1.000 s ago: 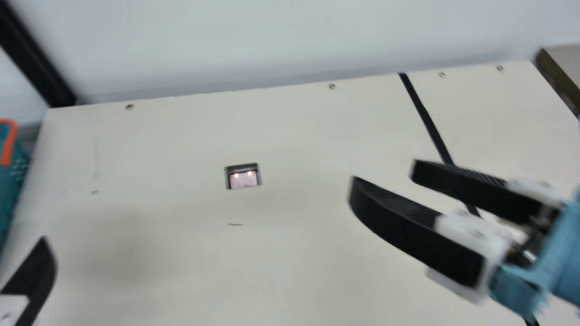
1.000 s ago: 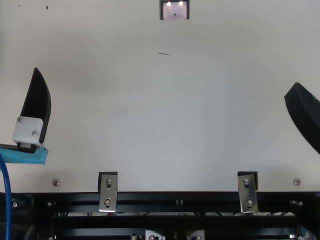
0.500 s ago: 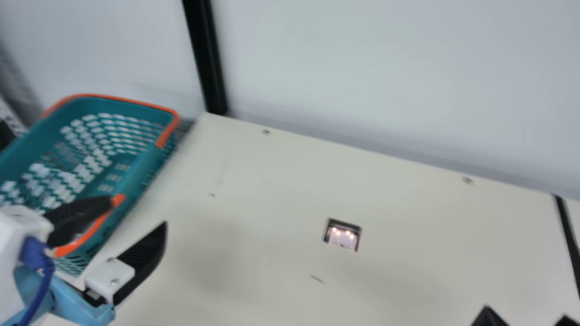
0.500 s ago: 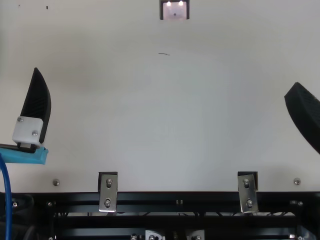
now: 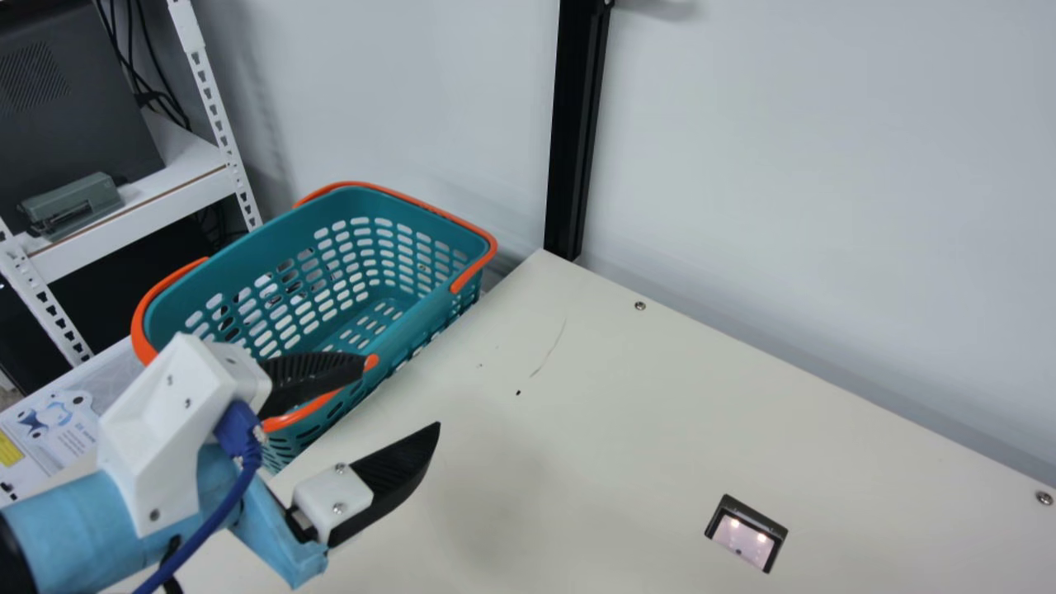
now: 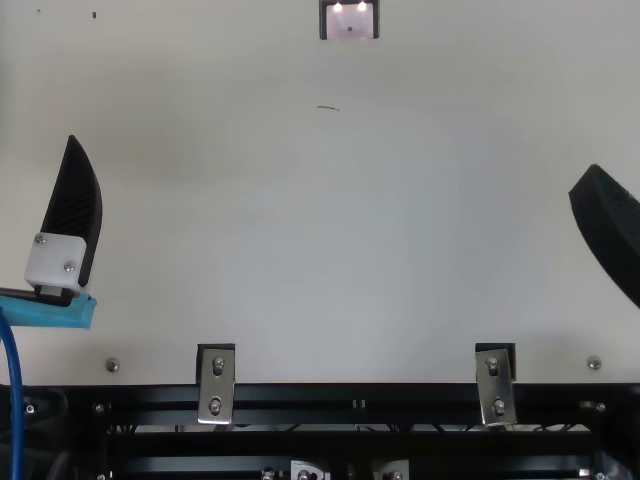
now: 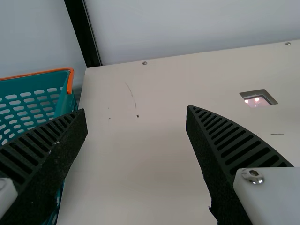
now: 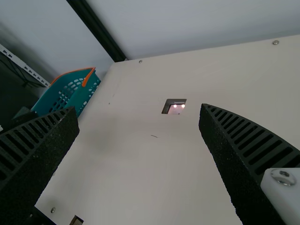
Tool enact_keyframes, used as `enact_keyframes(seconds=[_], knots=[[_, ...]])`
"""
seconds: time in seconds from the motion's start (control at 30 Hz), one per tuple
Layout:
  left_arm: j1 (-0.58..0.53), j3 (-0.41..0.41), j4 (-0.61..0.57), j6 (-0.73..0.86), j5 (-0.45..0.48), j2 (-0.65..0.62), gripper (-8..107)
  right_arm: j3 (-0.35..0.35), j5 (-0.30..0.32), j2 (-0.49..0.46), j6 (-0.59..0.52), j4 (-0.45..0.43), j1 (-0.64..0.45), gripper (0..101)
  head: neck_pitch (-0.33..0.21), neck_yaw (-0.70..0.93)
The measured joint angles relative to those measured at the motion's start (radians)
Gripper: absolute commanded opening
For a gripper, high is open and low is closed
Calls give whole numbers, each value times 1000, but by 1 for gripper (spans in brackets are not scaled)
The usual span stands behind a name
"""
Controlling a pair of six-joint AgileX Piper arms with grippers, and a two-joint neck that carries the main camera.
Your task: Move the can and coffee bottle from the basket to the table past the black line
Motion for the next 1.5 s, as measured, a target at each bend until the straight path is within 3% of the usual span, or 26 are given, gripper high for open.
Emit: enact_keyframes(seconds=[0.3, 0.57, 0.93, 1.5], knots=[[8, -7, -8, -11, -5, 14, 90, 0, 0, 0, 0, 0, 0, 101, 0, 0], [109, -92, -45, -73, -34, 119, 90, 0, 0, 0, 0, 0, 0, 101, 5, 0], [278, -287, -149, -101, -14, 340, 90, 0, 0, 0, 0, 0, 0, 101, 0, 0], [582, -624, -277, 151, 50, 794, 90, 0, 0, 0, 0, 0, 0, 101, 0, 5]])
